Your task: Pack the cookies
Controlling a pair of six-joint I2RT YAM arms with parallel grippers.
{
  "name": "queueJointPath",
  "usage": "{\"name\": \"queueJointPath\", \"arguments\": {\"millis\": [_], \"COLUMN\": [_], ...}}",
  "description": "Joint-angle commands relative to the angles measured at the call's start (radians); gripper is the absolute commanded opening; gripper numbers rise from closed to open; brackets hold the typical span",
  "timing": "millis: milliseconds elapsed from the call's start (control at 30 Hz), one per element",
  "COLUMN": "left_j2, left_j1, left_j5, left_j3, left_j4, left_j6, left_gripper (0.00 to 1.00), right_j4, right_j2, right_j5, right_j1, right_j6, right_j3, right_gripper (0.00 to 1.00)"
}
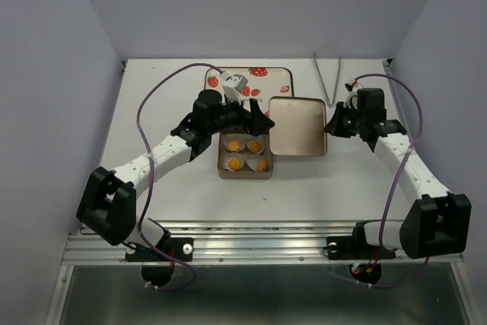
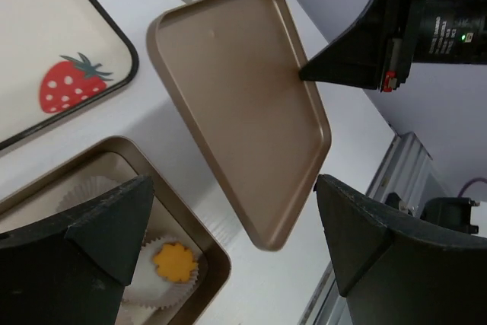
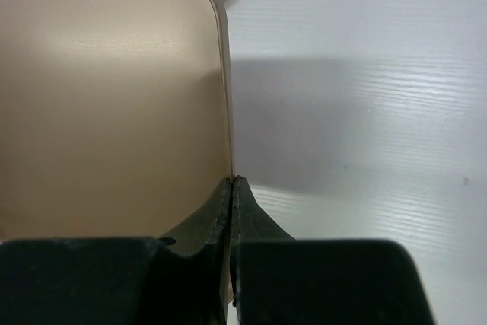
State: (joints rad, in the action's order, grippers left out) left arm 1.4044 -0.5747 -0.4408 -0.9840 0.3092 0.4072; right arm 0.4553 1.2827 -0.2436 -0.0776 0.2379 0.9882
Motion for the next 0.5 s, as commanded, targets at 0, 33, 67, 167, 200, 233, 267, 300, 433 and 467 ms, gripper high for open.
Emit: {"name": "queueJointPath", "arguments": {"millis": [0,33,67,167,200,233,267,300,433,467], "left_j2": [0.015,0.015,0.013,0.004,0.001,-0.002,-0.002,-0.002,-0.013,-0.016], "left_j1": [-0.020,-0.020,-0.019,-0.022,-0.021,-0.022,-0.022,-0.022,-0.022,-0.022], "left_j5": [-0.058,-0.056,-0.058,-0.065,-0.067,-0.072,-0.084,-0.094,-0.127,-0.125], "left_j3": [-0.028,-0.022,-0.012,0.004,0.008,0.013,0.018,0.021,0.036,0.038], "left_j4": [0.077,0.086,0.100,0.122,0.132,0.145,0.165,0.171,0.211,0.214], "left_j6": [0.028,0.042,0.047,0.061,0.064,0.074,0.081,0.087,0.108,0.111], "left_gripper": [0.99,0.99,0.99,0.98,0.95,0.92,0.88,0.79,0.45,0.37], "right_j4": [-0.075,-0.089,-0.096,-0.113,-0.118,-0.122,-0.127,-0.133,-0.132,-0.130], "right_j2": [-0.074,-0.083,-0.101,-0.123,-0.132,-0.137,-0.140,-0.146,-0.145,-0.141], "right_j5": [-0.146,-0.186,-0.204,-0.278,-0.289,-0.302,-0.331,-0.335,-0.313,-0.303], "right_j1": [-0.022,-0.033,-0.033,-0.033,-0.042,-0.042,-0.042,-0.051,-0.062,-0.062], "right_j6": [-0.015,-0.012,-0.012,-0.015,-0.015,-0.014,-0.023,-0.019,-0.023,-0.026], "right_j3": [0.067,0.061,0.058,0.053,0.053,0.050,0.046,0.040,0.038,0.038], "right_gripper": [0.01,0.01,0.01,0.01,0.01,0.01,0.01,0.01,0.01,0.01]}}
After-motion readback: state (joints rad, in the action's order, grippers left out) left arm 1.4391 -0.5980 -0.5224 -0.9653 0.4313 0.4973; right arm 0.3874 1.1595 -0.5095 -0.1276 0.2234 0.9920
